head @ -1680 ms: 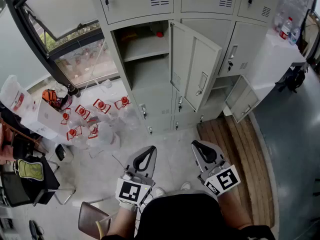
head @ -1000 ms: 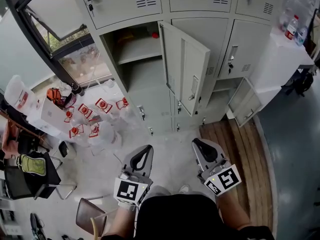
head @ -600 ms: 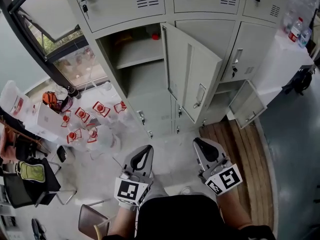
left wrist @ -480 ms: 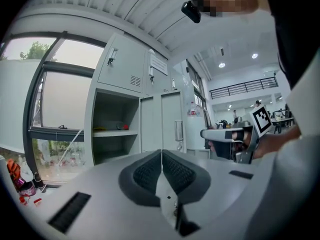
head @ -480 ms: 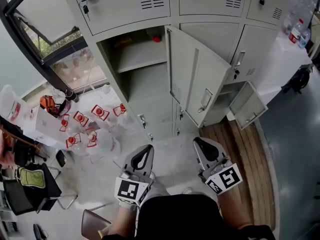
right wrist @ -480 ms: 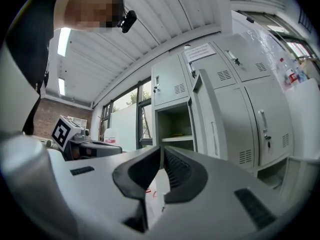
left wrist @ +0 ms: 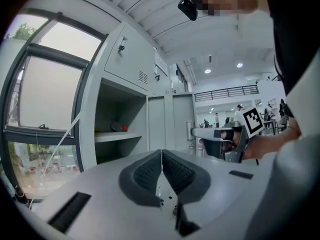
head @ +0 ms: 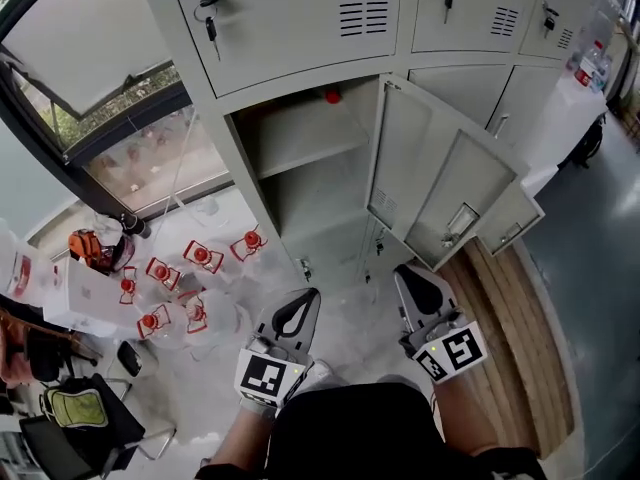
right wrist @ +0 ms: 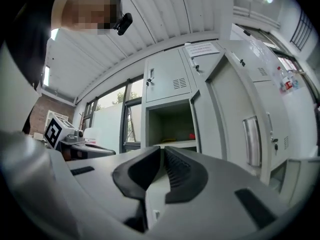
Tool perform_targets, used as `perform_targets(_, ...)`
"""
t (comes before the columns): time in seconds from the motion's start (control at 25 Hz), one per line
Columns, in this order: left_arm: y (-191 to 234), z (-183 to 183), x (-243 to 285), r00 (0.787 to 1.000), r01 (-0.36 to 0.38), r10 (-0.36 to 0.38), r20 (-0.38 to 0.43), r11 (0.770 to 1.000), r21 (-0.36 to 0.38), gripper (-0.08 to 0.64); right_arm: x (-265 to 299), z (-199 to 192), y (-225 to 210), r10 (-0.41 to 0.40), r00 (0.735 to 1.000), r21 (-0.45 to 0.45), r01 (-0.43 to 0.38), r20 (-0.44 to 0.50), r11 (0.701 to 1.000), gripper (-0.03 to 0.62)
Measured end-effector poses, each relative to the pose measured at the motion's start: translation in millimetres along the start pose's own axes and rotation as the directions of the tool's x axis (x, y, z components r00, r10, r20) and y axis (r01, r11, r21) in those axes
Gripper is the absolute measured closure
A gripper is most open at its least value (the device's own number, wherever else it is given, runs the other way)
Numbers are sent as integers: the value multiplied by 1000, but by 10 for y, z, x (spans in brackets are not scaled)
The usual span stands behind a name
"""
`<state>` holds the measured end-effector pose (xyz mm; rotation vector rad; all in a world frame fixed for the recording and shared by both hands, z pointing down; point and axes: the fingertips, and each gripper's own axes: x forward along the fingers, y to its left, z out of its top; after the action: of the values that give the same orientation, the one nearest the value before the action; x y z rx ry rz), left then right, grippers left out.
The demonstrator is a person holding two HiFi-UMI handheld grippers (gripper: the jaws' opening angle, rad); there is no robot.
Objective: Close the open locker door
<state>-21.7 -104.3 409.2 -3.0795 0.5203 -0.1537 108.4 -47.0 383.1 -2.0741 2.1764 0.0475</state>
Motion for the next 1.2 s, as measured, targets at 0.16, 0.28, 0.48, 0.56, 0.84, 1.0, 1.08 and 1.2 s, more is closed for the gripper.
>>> perform_targets(0.16,179,-67,80,997,74,-74,-10,997,-4,537,83,-10,-90,-105,994,-19,105,10,994,551)
perform_targets(0.28,196,-36,230,990,138,-138,-15,990,7,537,35,40,-257,-186,982,-33,187,22,982,551)
perform_targets(0.48,62,-26,533,974,225,-225,-15,974,2,537,-206,200,-602,-302,952,-58,304,48,951,551)
perform_targets(0.56,-50,106,695,966,257,-258,16,966,13,537,-319,284,-756,-340,938,-62,343,61,937,551)
perform_targets(0.84,-314,192,1108,951,309,-309,10,951,19,535,-567,476,-1223,-405,911,-69,410,79,909,551)
perform_targets(1.0,-406,262,1255,950,310,-311,16,950,27,537,-607,597,-1420,-404,909,-77,412,98,908,549)
perform_targets(1.08,-435,289,1303,951,307,-308,21,951,29,537,-596,648,-1482,-388,916,-75,396,104,915,543)
perform_targets(1.2,-464,290,1344,954,297,-298,22,954,27,537,-547,686,-1524,-346,933,-80,354,98,932,484)
